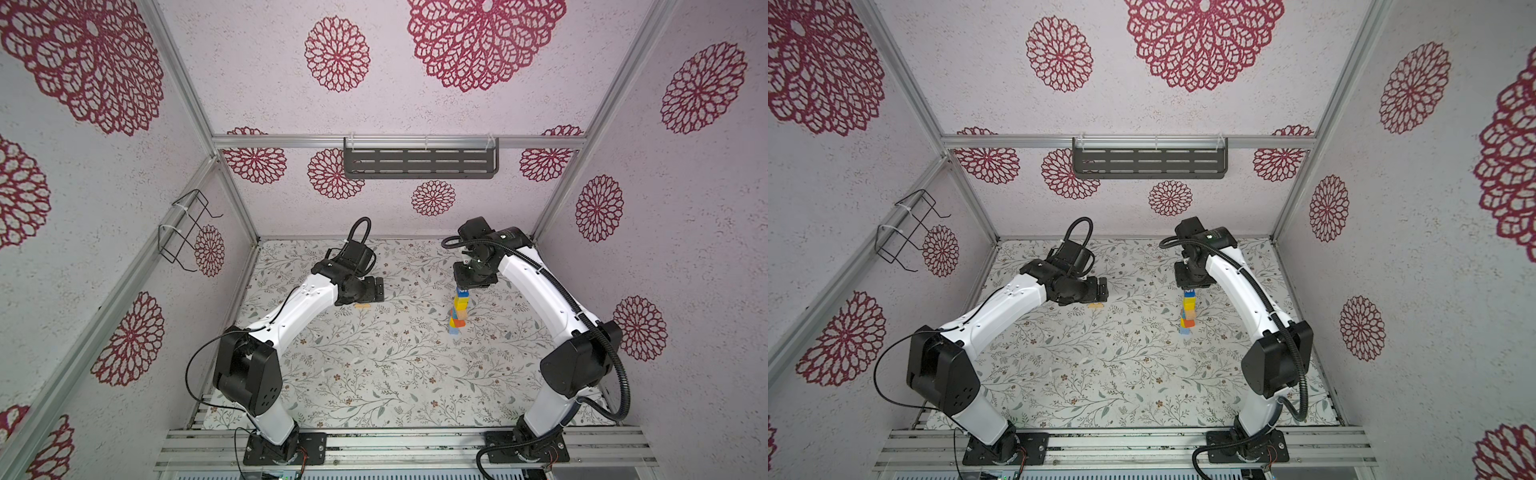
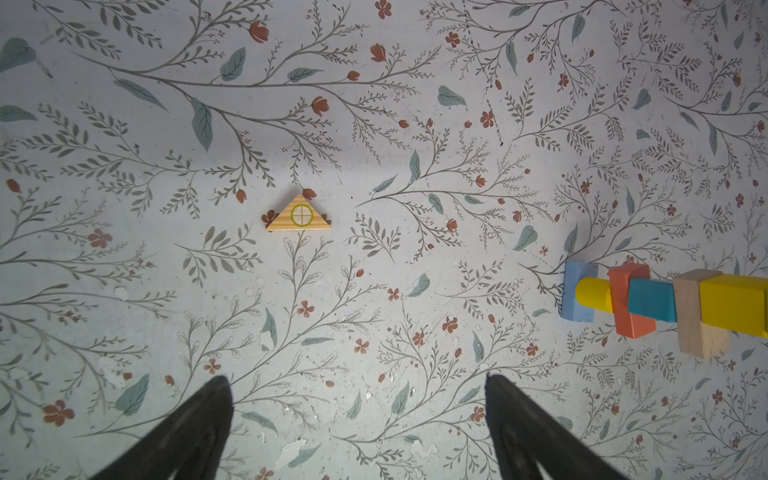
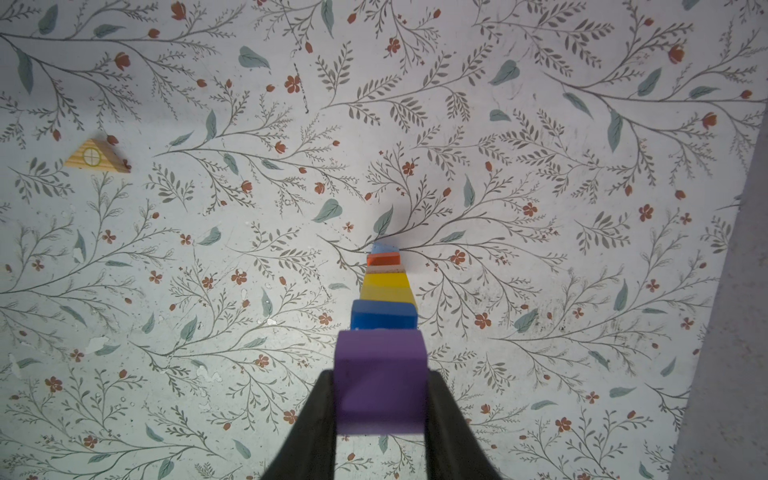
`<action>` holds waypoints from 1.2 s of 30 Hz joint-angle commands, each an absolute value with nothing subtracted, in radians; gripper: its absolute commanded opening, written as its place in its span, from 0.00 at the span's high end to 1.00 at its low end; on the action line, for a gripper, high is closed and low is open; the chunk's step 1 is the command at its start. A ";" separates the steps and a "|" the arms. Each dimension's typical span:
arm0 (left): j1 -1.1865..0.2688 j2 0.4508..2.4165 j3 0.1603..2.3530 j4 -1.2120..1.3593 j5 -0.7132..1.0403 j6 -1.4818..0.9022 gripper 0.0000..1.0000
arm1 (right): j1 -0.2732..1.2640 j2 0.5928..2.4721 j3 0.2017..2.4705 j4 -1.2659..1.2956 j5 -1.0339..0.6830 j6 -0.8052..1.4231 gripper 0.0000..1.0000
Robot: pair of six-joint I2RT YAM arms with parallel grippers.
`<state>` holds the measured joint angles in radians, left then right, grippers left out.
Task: Build the wood block tower
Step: 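Lower the purple cube onto the blue '6' cube with the right gripper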
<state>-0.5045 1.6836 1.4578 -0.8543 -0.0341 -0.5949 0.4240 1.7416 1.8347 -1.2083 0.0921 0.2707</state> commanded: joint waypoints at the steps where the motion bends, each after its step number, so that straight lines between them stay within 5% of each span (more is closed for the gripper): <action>1: -0.513 1.694 1.481 -0.864 -0.042 -0.590 0.03 | 0.417 1.736 1.843 -1.213 0.082 0.260 0.71; 36: -0.514 1.692 1.468 -0.868 -0.039 -0.595 0.03 | 0.415 1.731 1.798 -1.187 0.081 0.262 0.68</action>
<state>-0.5060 1.6844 1.4578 -0.8581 -0.0349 -0.5949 0.4210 1.7416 1.7988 -1.1816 0.0814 0.2707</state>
